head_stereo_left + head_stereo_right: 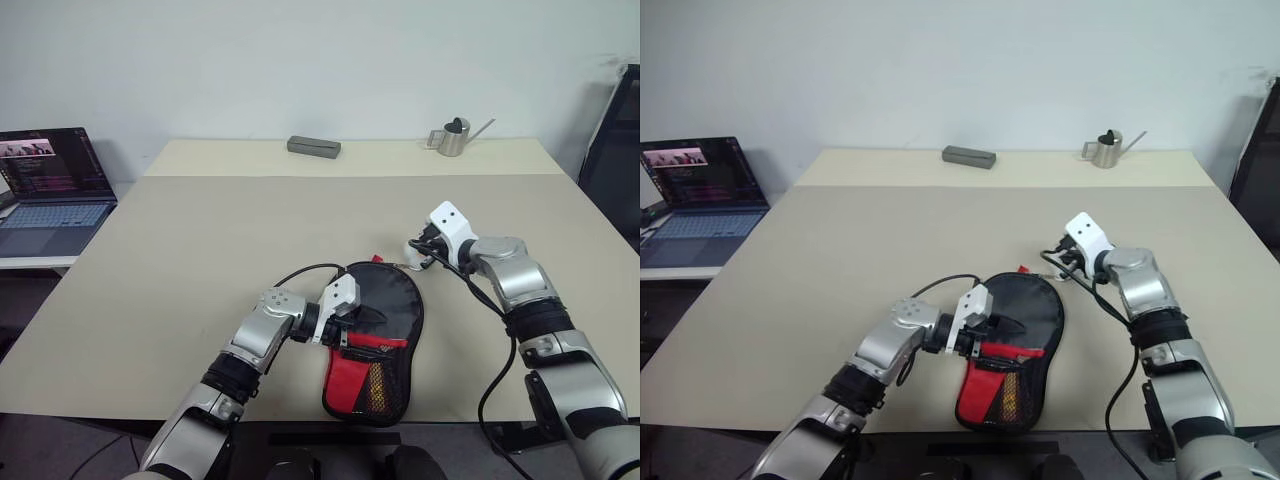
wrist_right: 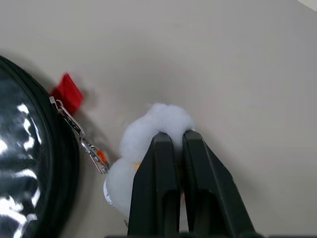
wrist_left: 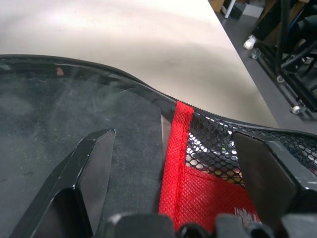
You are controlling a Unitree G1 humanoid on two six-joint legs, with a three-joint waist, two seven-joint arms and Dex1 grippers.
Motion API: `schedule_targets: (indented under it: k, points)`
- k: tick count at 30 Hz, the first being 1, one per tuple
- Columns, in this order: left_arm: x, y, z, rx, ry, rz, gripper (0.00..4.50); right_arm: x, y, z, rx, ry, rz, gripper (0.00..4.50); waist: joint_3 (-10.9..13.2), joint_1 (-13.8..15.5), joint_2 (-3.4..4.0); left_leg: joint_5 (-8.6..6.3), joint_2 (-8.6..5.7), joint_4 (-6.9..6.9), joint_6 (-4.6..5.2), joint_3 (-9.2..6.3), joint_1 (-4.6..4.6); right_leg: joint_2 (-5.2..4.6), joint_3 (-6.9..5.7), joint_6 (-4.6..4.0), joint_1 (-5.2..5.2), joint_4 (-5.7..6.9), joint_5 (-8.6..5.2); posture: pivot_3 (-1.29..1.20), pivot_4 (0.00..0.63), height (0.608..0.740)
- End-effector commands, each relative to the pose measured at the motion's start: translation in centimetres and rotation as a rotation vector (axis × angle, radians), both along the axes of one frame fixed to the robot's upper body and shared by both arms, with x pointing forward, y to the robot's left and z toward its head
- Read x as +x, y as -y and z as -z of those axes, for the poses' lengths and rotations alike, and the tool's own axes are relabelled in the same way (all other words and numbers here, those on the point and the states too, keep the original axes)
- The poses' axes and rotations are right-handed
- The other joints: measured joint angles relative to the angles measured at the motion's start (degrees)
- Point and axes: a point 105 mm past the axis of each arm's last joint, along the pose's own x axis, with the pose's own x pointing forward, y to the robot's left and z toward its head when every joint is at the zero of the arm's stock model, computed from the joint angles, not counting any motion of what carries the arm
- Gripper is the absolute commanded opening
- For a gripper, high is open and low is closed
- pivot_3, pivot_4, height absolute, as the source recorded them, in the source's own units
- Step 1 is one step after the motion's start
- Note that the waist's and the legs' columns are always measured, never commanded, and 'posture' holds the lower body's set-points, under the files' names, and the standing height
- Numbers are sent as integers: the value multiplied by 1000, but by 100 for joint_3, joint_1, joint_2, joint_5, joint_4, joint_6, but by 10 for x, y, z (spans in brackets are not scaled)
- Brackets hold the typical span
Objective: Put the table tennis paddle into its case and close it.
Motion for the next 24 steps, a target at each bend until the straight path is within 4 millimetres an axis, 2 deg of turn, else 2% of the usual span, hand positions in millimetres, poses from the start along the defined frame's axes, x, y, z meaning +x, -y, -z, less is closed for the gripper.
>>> schedule_targets:
  k: [1,8,12,15,24]
  points:
    - [-16,-16,55,161,-170,-34,4120,-4,11,-19,-31,36,-1,13,0,2,0,0,0,0,0,0,-3,0,1,3,1,-5,2,0,150,740]
    - [-16,-17,56,164,-172,-33,4120,-24,16,-25,-39,-16,-46,13,0,21,-1,0,1,2,0,-1,-31,-5,-9,9,-10,-18,5,0,150,740]
    - [-16,-17,57,168,-173,-30,4120,-36,26,-27,-72,-39,-59,13,0,44,-1,0,2,4,0,-3,-44,-8,-13,11,-19,-20,6,0,150,740]
    - [-15,-16,57,170,-172,-30,4120,-49,31,-22,-99,-84,-90,13,0,61,-2,0,2,5,1,-3,-49,-9,-16,12,-21,-22,6,0,150,740]
    - [-13,-15,58,179,-166,-29,4120,-95,19,-12,-83,-224,-230,13,-1,146,-6,0,6,7,0,-2,-58,-12,-26,16,-21,-26,4,0,150,740]
